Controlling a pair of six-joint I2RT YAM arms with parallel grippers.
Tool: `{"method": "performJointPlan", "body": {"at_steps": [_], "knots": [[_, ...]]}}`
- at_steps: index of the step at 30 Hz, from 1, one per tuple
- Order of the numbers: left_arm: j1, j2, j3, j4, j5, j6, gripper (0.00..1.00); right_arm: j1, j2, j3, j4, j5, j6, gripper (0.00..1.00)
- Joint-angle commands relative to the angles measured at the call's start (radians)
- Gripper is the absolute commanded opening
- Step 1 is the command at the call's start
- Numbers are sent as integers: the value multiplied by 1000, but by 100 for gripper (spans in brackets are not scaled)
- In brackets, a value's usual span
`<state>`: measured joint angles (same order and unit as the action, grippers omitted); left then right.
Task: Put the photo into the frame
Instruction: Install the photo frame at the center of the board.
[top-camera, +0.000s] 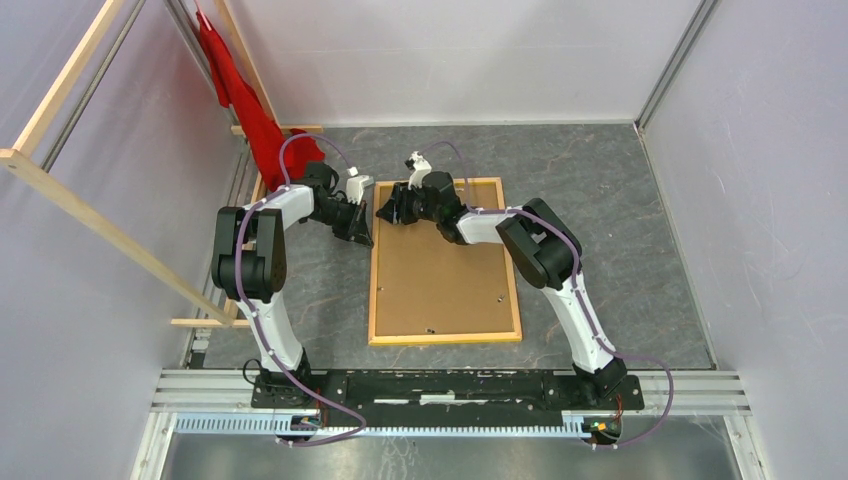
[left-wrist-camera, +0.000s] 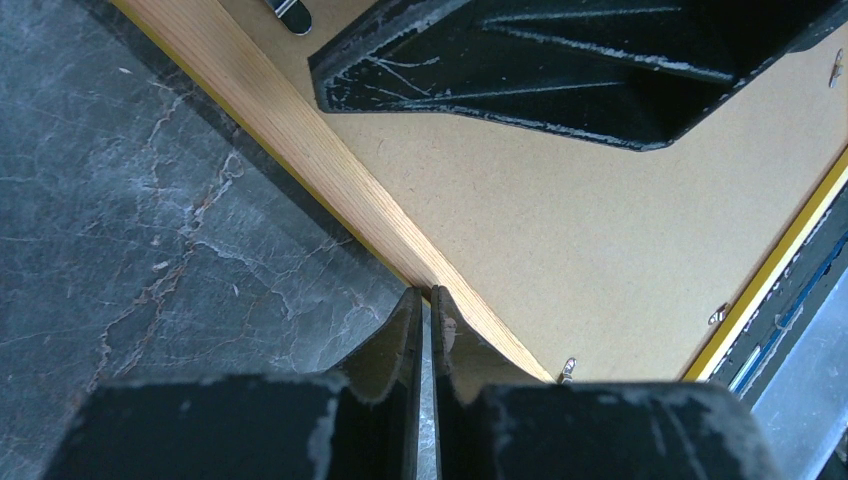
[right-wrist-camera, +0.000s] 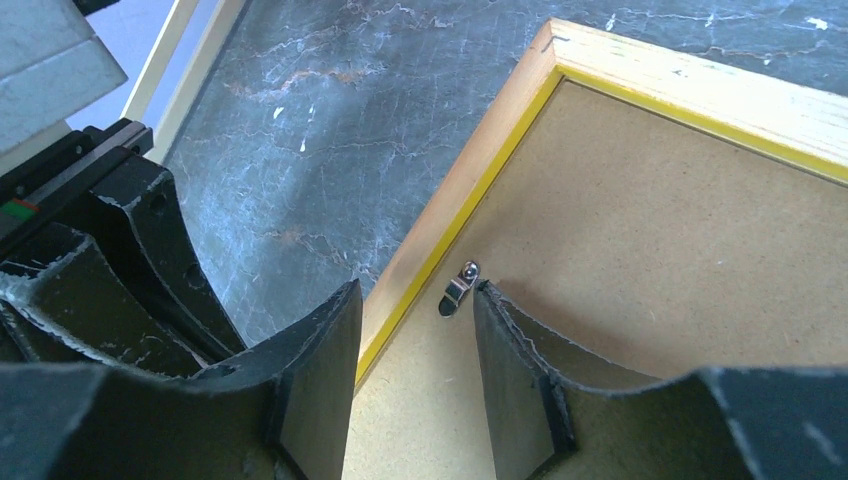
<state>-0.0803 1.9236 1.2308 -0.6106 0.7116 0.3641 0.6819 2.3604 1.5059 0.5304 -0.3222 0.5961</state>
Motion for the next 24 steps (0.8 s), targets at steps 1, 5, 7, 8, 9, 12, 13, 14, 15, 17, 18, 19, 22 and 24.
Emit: {"method": "performJointPlan", "body": {"at_steps": [1,5,7,8,9,12,13,14,15,17,18,19,22,24], "knots": [[-9,9,-10,25,21,-10,11,18,27,42,-16,-10,4,50],[-9,9,-7,25,24,-11,11,25,36,54,-30,-10,6,50],[-9,11,-7,25,25,-10,11,26,36,56,-31,-10,9,49],[-9,12,-7,25,24,-9,11,30,37,58,-32,-8,9,49],[-9,12,-7,25,25,-10,11,29,39,61,-35,-6,9,49],[-9,10,-7,24,26,-9,11,28,45,75,-47,3,8,49],[-9,8,-6,21,25,-5,11,28,48,80,-52,7,6,49],[-9,8,-7,20,24,-4,11,27,49,84,-56,11,4,49],[-10,8,-8,19,22,-1,11,27,51,86,-56,13,5,49],[-9,6,-9,18,17,1,11,23,56,94,-58,18,7,49],[-9,7,-10,18,18,2,11,20,58,98,-58,19,8,49],[-9,6,-11,18,17,2,11,19,61,102,-58,20,10,49],[-9,8,-11,17,20,2,11,17,62,106,-58,20,12,49],[-9,7,-12,17,20,3,11,16,59,104,-56,10,12,49]]}}
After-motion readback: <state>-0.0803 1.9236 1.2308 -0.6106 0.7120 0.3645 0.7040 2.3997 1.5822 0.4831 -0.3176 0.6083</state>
